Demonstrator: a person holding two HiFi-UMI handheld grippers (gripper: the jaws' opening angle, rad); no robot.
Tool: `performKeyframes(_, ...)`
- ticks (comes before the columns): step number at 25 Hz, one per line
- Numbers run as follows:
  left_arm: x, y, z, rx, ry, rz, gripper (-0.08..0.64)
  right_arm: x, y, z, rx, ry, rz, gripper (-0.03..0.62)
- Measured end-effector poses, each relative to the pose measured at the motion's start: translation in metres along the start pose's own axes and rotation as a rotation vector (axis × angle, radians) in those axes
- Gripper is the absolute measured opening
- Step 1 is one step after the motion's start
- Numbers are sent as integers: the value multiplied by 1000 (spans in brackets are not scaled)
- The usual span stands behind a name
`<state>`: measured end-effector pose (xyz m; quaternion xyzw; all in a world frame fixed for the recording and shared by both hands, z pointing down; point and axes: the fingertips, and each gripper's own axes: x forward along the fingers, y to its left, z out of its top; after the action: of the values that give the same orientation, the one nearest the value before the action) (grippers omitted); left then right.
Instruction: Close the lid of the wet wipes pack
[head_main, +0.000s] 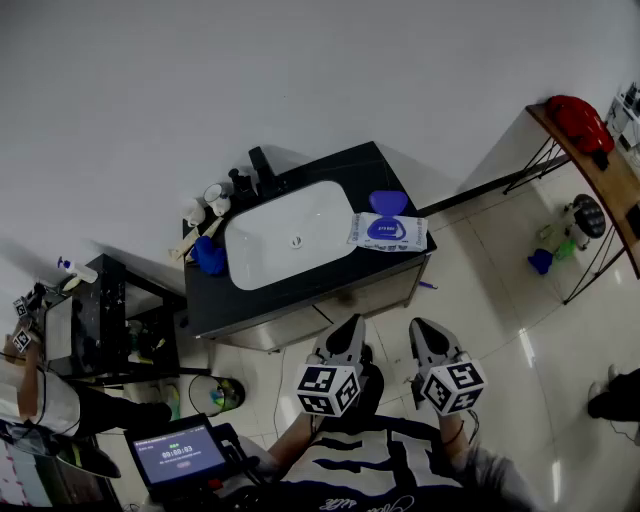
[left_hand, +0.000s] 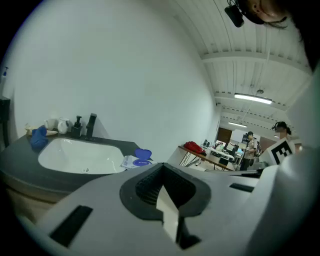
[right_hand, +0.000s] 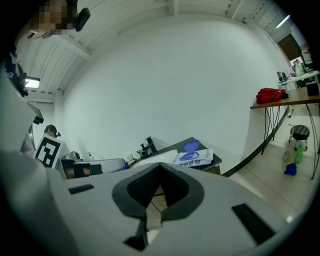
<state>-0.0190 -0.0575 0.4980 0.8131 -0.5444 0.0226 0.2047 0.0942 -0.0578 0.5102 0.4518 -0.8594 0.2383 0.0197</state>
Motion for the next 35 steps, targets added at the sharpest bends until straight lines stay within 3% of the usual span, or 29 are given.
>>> performKeyframes(7, 88, 67, 47, 20, 21, -46, 2, 96, -24, 50, -1, -29, -45, -2)
performKeyframes(14, 149, 103, 50, -32, 89, -57, 2, 140, -51, 69, -4, 15, -97, -2)
performKeyframes(23, 208, 132, -5, -29, 280, -20, 2, 189, -103, 80, -6, 94, -68, -2)
performKeyframes(30, 257, 150, -60, -37, 419, 79, 2, 246, -168, 69, 11, 231, 54, -2)
performKeyframes(35, 266, 154, -71, -147, 489, 155, 2, 278, -201, 76, -62, 342, 74, -2)
